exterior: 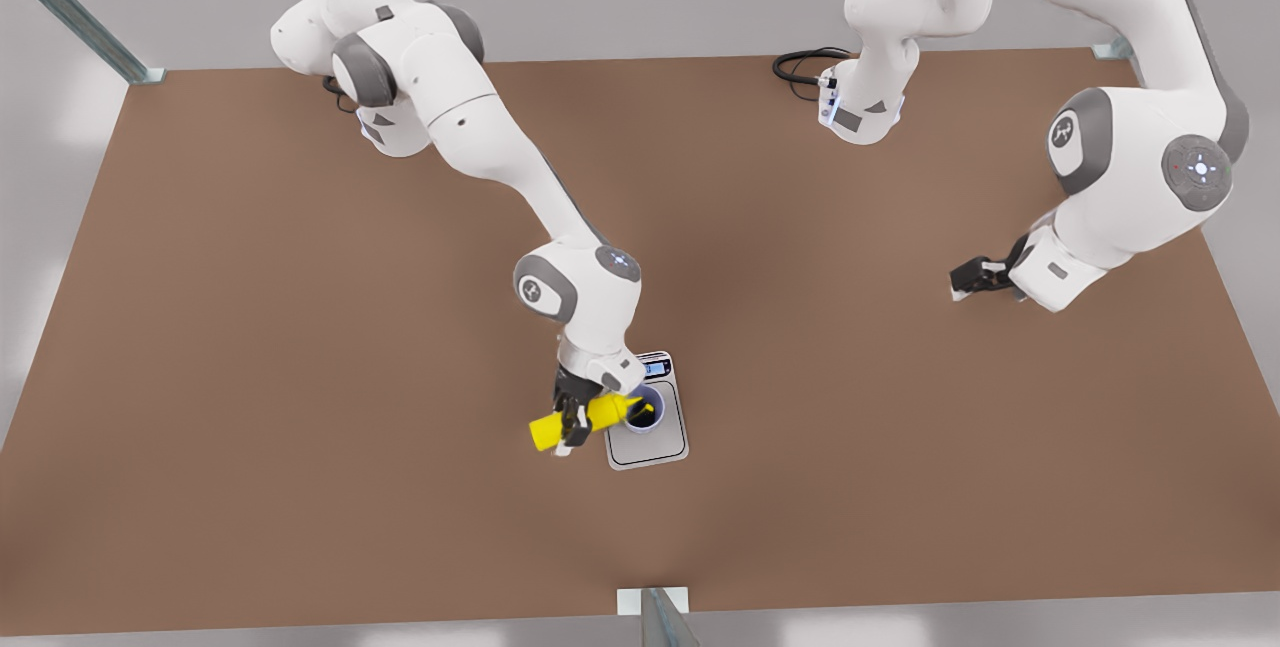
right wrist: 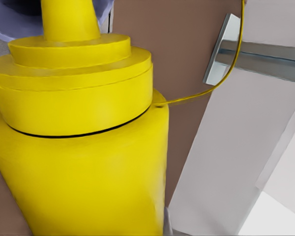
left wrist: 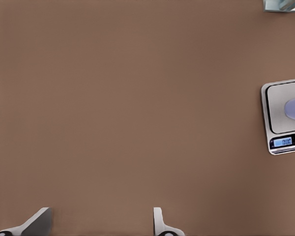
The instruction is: Move cup to the weight, pick up sauce bottle, pour sauce
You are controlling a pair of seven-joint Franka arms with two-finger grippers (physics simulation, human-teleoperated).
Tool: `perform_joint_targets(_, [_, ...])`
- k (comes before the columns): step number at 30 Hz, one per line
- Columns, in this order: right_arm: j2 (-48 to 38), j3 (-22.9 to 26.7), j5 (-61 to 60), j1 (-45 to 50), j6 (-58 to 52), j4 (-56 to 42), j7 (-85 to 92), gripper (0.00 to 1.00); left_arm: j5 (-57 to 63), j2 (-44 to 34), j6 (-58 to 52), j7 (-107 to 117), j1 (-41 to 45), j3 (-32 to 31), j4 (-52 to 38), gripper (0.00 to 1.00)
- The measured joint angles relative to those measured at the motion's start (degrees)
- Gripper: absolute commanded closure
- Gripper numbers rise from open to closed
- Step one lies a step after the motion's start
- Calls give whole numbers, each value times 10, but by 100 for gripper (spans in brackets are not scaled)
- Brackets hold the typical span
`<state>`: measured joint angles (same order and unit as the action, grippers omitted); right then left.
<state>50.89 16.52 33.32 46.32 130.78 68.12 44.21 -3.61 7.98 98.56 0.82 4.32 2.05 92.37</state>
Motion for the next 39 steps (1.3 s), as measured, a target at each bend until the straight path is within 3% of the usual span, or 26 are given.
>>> perform_joint_targets(12, [5, 1, 156, 0, 0, 1, 16, 41, 25, 11, 10, 4, 2, 4, -5, 0])
perform_joint_targets(30, [31, 1, 161, 7, -15, -15, 11, 41, 24, 13, 10, 4, 3, 4, -11, 0])
perform_joint_targets(36, [-21, 0, -91, -35, -53, -6, 21, 41, 16, 13, 10, 5, 3, 4, -11, 0])
perform_joint_targets(39, [-36, -4, -299, -95, -65, 1, 122, 41, 14, 14, 11, 5, 3, 4, -11, 0])
